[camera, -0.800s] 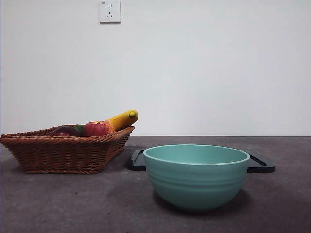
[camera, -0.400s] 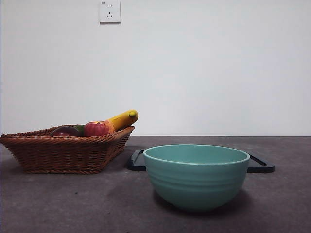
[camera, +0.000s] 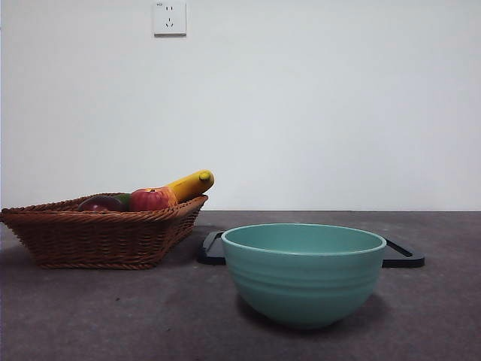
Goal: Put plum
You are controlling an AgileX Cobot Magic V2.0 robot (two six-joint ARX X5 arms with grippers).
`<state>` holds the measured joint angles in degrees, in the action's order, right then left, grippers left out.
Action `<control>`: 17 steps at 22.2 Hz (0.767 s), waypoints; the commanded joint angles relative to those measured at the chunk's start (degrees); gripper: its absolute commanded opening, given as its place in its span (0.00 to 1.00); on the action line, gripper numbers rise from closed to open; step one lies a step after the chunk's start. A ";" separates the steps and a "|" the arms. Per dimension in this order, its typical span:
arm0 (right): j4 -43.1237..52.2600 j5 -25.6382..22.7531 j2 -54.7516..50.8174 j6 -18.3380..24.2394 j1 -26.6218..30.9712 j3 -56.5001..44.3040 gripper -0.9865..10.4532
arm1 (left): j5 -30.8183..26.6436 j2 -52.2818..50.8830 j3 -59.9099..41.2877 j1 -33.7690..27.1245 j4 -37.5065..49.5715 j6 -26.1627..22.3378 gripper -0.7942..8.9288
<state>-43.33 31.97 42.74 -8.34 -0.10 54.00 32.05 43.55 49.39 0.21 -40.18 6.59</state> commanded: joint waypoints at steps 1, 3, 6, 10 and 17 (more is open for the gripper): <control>-3.23 0.87 2.91 3.91 -2.01 2.84 0.09 | 1.38 2.21 3.82 1.16 -3.02 -4.63 0.09; -6.40 1.07 4.72 6.05 -4.17 4.24 0.09 | 1.40 3.45 5.57 2.60 -6.16 -6.47 0.09; -9.62 1.05 6.34 8.44 -6.99 5.05 0.09 | 1.38 3.61 5.77 4.02 -8.50 -8.11 0.09; -9.44 1.03 6.64 9.01 -8.20 5.05 0.09 | 1.38 3.61 5.77 4.22 -8.61 -8.57 0.09; -9.44 1.01 6.64 8.33 -8.20 5.05 0.52 | 1.36 3.61 5.77 4.22 -8.66 -8.52 0.57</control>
<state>-53.30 32.80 48.95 -0.21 -8.16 57.93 33.15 46.78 54.08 4.32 -49.41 -0.99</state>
